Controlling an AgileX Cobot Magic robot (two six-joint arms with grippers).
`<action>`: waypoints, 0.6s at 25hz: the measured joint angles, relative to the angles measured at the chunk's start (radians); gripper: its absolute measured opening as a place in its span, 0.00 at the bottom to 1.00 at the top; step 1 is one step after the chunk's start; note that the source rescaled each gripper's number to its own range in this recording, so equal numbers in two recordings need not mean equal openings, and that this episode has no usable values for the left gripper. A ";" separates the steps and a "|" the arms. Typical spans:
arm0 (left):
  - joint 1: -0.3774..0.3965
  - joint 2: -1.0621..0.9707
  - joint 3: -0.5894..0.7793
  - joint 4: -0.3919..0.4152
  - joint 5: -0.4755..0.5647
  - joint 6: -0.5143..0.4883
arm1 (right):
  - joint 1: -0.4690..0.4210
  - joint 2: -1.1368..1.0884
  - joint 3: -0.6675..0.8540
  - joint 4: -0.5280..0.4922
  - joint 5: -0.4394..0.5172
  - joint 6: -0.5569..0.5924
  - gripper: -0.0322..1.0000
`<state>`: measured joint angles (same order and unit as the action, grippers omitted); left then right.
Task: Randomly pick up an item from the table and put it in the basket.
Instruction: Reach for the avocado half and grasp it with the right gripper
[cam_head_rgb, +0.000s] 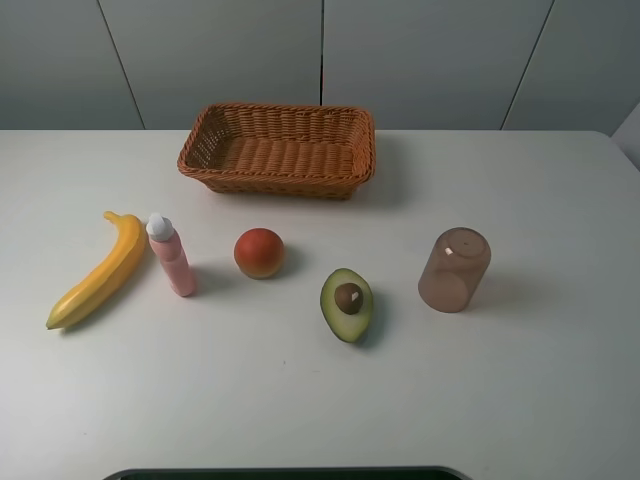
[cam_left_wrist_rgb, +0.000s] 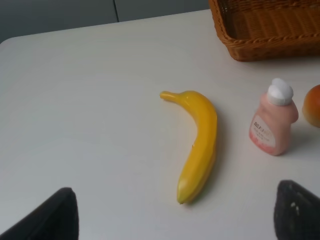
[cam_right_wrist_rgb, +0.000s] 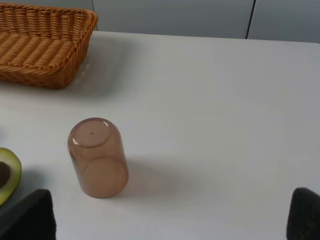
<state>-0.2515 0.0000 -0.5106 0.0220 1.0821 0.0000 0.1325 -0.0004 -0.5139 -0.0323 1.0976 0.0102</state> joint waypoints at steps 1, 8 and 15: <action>0.000 0.000 0.000 0.000 0.000 0.000 | 0.000 0.000 0.000 0.000 0.000 0.000 1.00; 0.000 0.000 0.000 0.000 0.000 0.000 | 0.000 0.000 0.000 0.000 0.000 0.000 1.00; 0.000 0.000 0.000 0.000 0.000 0.000 | 0.000 0.000 0.000 0.000 0.000 0.000 1.00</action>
<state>-0.2515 0.0000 -0.5106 0.0220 1.0821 0.0000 0.1325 -0.0004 -0.5139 -0.0323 1.0976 0.0102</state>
